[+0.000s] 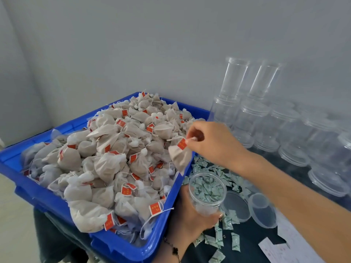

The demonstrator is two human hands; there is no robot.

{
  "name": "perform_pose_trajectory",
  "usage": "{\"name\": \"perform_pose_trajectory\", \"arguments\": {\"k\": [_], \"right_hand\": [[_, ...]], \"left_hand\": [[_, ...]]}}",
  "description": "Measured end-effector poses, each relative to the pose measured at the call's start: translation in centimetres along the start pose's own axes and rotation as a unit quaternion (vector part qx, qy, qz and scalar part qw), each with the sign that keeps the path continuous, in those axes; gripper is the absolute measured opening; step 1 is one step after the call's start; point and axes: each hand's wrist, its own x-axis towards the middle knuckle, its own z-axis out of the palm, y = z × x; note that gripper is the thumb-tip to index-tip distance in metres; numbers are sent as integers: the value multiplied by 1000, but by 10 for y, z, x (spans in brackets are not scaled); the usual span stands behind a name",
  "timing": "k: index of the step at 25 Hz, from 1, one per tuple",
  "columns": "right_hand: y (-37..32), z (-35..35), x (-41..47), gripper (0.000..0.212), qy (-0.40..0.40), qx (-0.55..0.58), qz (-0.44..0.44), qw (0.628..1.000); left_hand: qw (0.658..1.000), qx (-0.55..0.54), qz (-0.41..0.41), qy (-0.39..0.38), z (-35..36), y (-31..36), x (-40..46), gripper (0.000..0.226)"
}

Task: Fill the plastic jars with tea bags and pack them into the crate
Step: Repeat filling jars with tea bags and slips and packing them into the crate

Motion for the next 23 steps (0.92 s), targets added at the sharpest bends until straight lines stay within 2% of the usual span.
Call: {"name": "perform_pose_trajectory", "arguments": {"k": [2, 3, 5, 6, 7, 10, 12, 14, 16, 18, 20, 21, 23], "right_hand": [[3, -17, -16, 9, -58, -40, 23, 997], [4, -20, -23, 7, -112, -88, 37, 989], [4, -13, -30, 8, -212, -196, 40, 957], [6, -6, -27, 14, -227, -221, 30, 948], [6, 1, -19, 17, -211, -214, 21, 953], [8, 23, 32, 20, -80, -146, -5, 986], [13, 42, 72, 29, -31, -126, -5, 992], [19, 61, 100, 47, -56, -124, 7, 991], [27, 80, 112, 58, -103, -128, 55, 985], [35, 94, 113, 45, -87, -143, 85, 982], [37, 96, 111, 19, -20, -148, 65, 987], [36, 93, 109, 15, 3, -137, 51, 989], [31, 77, 100, 12, 21, -41, 70, 996]], "left_hand": [[999, 31, 7, 11, 0, 0, -1, 86], [998, 59, 11, 22, 0, 1, -1, 88], [993, 104, 27, 43, -1, 2, 0, 89], [992, 112, 35, 43, -1, 1, 0, 90], [993, 110, 35, 37, -1, 1, -1, 91], [995, 91, 42, 27, -3, 2, -5, 89], [994, 89, 51, 34, -4, 3, -5, 93], [994, 97, 47, 32, -5, 5, -5, 95], [993, 105, 36, 27, -4, 5, -5, 95], [994, 102, 26, 23, -4, 4, -6, 97], [995, 94, 22, 22, -4, 4, -5, 98], [996, 89, 23, 22, -4, 4, -5, 97], [996, 83, 22, 20, -4, 4, -5, 94]]}}
